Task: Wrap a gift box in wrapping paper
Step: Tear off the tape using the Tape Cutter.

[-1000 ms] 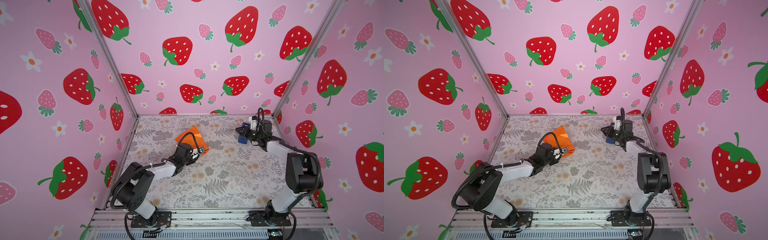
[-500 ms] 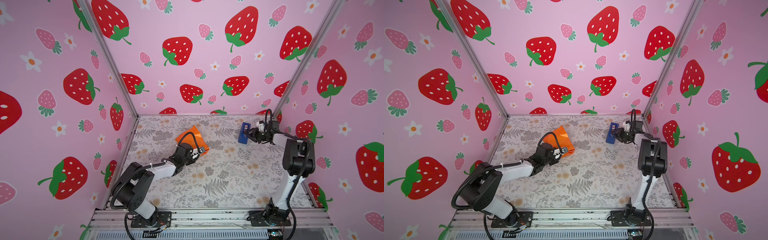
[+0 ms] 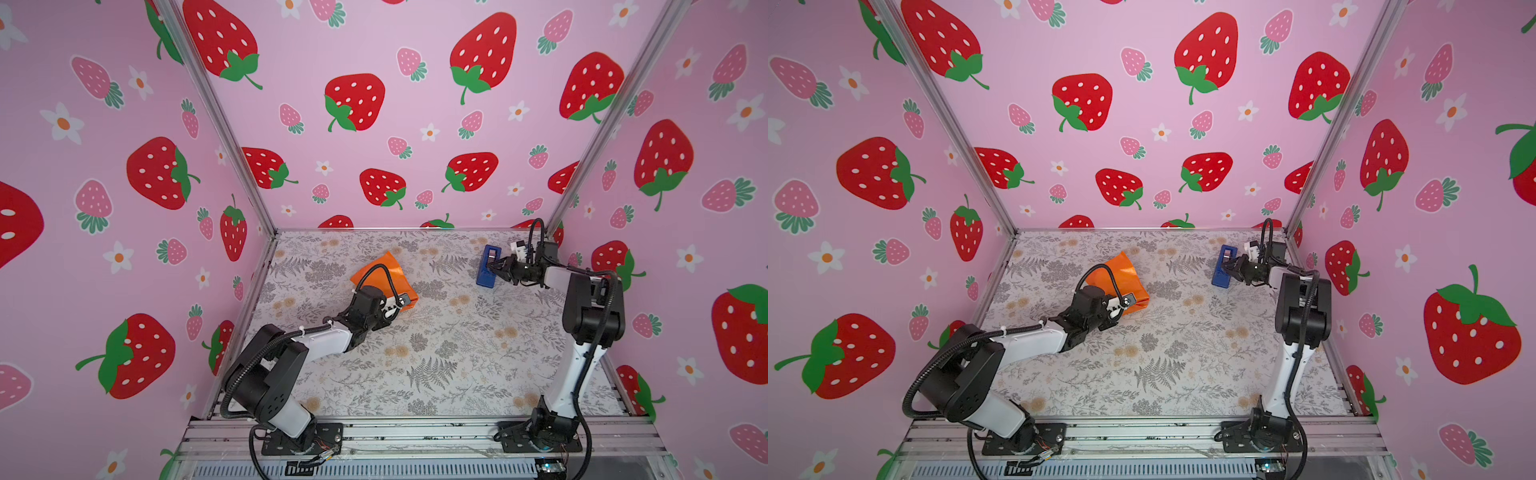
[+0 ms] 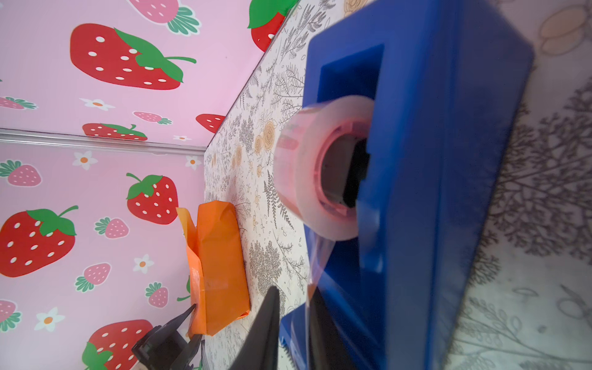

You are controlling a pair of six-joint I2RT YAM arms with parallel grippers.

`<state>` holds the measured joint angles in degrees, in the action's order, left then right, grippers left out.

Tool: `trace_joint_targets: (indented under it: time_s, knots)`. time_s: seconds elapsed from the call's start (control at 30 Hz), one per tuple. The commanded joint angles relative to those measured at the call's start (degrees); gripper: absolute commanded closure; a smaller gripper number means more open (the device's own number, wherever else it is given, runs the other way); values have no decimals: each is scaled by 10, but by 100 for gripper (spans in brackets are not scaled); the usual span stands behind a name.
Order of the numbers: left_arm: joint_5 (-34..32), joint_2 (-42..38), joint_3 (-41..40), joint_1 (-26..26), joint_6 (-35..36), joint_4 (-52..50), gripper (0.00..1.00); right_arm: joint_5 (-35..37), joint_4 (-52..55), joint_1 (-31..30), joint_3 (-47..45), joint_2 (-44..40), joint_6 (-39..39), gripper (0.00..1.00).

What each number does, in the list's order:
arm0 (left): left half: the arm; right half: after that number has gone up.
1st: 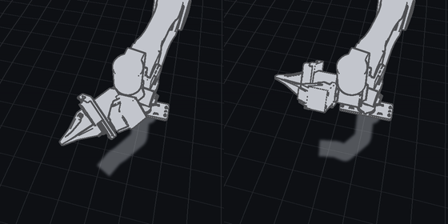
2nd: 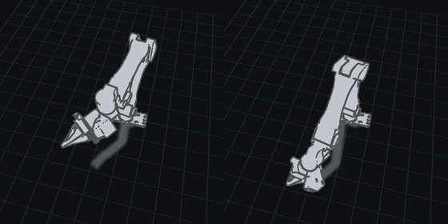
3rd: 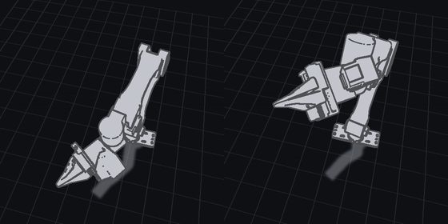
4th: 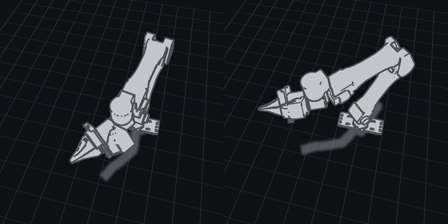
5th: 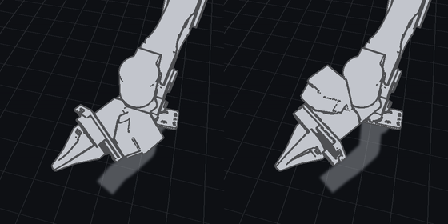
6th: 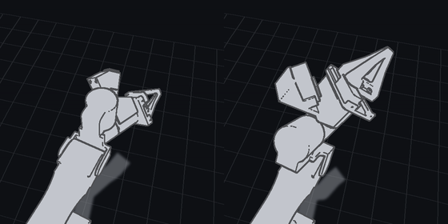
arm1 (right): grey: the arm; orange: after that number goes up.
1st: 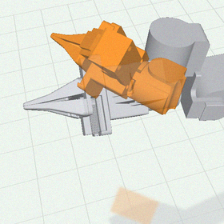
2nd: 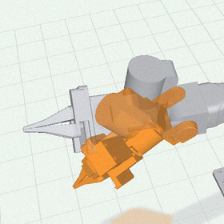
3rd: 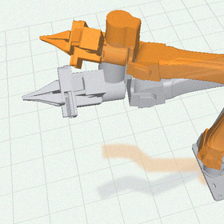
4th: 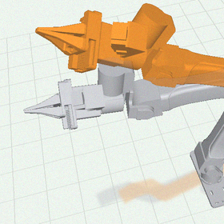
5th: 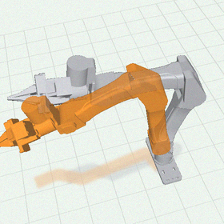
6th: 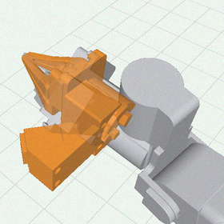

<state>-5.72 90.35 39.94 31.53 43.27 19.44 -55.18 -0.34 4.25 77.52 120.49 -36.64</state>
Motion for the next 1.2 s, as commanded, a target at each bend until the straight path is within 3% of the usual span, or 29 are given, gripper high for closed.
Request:
trace_joint_targets:
  time_s: [0.0, 0.17, 0.43, 0.8, 1.03, 1.17]
  knots:
    - [7, 16, 0, -4, 1, -69, 62, -41, 31, -10, -2, 16, -4, 85]
    - [7, 17, 0, -4, 2, -70, 62, -42, -6, -10, -18, -2, -32, 100]
    - [5, 16, -1, -4, 4, -70, 63, -46, -71, -10, -79, -83, -86, 100]
    - [6, 19, 1, -5, 5, -72, 63, -42, -53, -13, -188, -134, -56, 100]
    - [8, 19, 1, -4, 3, -73, 63, 26, 22, -18, -169, -86, 16, 100]
    - [6, 18, 0, -4, 5, -76, 63, 197, 137, -33, -126, -75, 84, 100]
